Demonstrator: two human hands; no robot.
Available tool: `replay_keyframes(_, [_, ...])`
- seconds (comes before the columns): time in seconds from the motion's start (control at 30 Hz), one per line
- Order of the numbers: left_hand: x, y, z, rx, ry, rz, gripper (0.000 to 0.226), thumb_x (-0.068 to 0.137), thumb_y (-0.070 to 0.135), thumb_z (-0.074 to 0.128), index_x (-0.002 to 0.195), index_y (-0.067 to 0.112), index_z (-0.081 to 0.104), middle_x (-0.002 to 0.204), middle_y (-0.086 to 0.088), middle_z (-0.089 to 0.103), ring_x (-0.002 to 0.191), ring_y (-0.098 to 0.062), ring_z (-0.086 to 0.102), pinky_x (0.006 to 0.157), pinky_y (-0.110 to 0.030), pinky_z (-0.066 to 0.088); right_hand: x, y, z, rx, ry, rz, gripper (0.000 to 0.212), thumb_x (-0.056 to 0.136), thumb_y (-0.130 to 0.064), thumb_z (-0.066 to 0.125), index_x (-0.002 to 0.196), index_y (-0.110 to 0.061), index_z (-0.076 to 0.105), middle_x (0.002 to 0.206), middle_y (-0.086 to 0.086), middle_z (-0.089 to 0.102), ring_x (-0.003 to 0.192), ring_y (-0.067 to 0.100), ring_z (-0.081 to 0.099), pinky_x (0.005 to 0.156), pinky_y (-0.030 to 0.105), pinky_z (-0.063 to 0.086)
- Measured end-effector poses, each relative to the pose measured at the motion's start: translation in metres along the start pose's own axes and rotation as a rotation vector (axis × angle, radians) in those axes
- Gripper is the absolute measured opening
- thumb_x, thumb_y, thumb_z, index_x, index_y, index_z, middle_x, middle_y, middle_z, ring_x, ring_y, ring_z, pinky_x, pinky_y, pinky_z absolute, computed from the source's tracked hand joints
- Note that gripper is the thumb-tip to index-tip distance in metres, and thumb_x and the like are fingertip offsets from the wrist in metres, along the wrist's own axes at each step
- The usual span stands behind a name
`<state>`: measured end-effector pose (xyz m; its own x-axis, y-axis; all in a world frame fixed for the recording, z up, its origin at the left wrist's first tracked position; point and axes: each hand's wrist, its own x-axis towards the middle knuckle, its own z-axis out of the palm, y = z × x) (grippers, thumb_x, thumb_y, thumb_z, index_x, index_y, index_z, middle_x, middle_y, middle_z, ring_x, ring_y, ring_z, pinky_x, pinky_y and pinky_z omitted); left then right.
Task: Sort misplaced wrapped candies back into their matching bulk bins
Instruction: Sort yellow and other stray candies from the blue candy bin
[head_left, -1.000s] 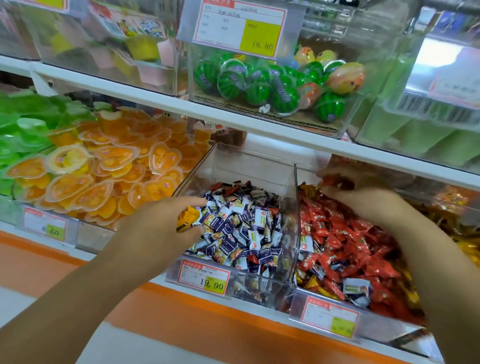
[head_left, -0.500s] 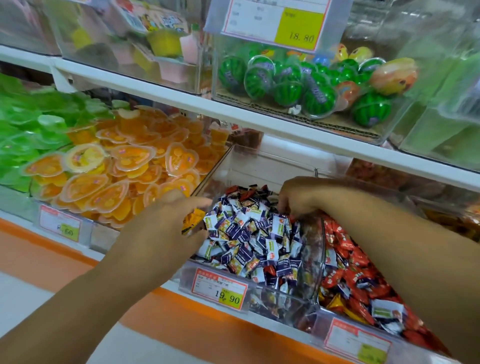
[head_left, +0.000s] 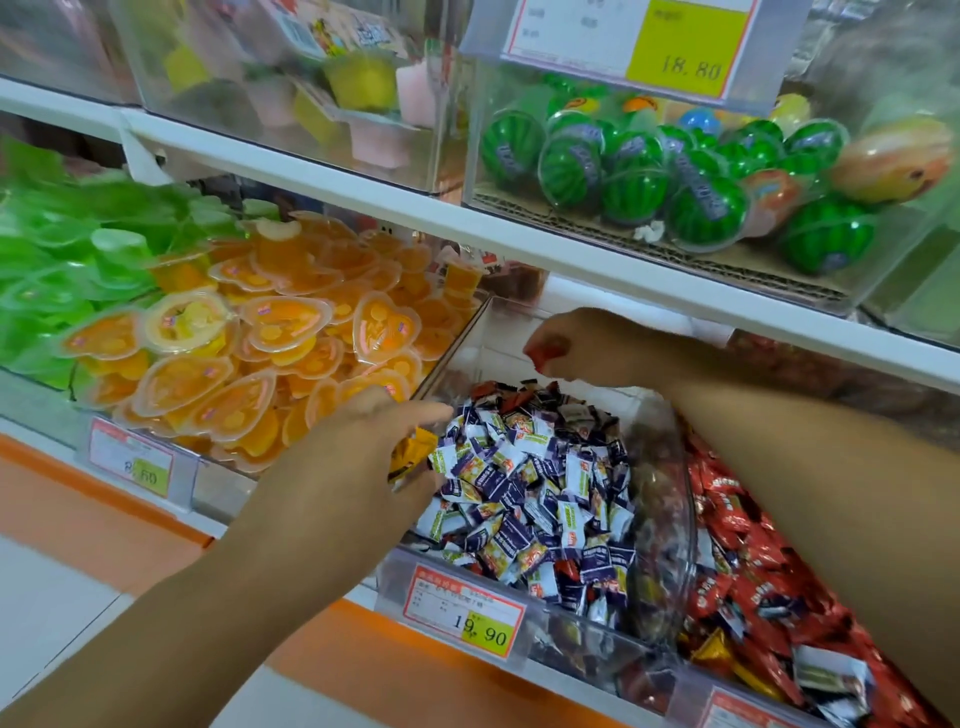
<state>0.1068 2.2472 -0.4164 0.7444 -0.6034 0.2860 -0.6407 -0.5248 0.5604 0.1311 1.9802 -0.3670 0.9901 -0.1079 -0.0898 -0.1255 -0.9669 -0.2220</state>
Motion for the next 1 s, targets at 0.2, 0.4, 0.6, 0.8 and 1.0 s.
replay_keyframes(0.2, [0.002,0.002,-0.001,0.052,-0.030,-0.058,0.049,0.091,0.046,0.056,0.135,0.054,0.035,0.095,0.020,0.034,0.068,-0.003,0.048,0.060,-0.018,0.040,0.031,-0.008,0.050,-0.155,-0.207,0.053,0.031,0.097,-0.015,0.051,0.127,-0.013,0.057,0.128,0.008,0.057,0.114,0.026,0.052,0.087,0.029,0.040])
replay_keyframes(0.4, [0.003,0.002,-0.001,0.075,-0.056,-0.064,0.050,0.092,0.047,0.054,0.136,0.054,0.033,0.094,0.026,0.032,0.067,-0.004,0.049,0.057,-0.017,0.038,0.032,0.001,0.053,-0.152,-0.254,0.101,0.036,0.097,-0.024,0.055,0.132,-0.016,0.053,0.140,0.007,0.048,0.125,0.025,0.045,0.089,0.023,0.031])
replay_keyframes(0.6, [0.002,0.002,-0.001,0.092,-0.049,-0.054,0.050,0.092,0.047,0.053,0.136,0.055,0.031,0.095,0.024,0.032,0.073,-0.002,0.050,0.061,-0.017,0.041,0.046,0.004,0.046,0.060,0.110,0.017,0.019,0.096,-0.012,0.052,0.103,-0.007,0.069,0.114,0.006,0.066,0.097,0.016,0.057,0.075,0.022,0.035])
replay_keyframes(0.8, [0.003,0.001,0.001,0.105,-0.069,-0.054,0.050,0.092,0.046,0.054,0.136,0.055,0.033,0.097,0.030,0.031,0.073,-0.001,0.049,0.060,-0.016,0.041,0.063,-0.008,0.070,-0.095,-0.103,0.030,0.029,0.101,-0.021,0.046,0.122,-0.012,0.064,0.126,0.009,0.060,0.113,0.027,0.054,0.087,0.027,0.038])
replay_keyframes(1.0, [0.004,0.000,0.001,0.127,-0.076,-0.065,0.051,0.091,0.047,0.054,0.136,0.055,0.031,0.096,0.022,0.031,0.071,-0.001,0.050,0.056,-0.014,0.038,0.061,-0.005,0.077,-0.115,-0.227,0.031,0.028,0.102,-0.027,0.043,0.119,-0.012,0.059,0.122,0.011,0.057,0.095,0.023,0.051,0.080,0.029,0.038])
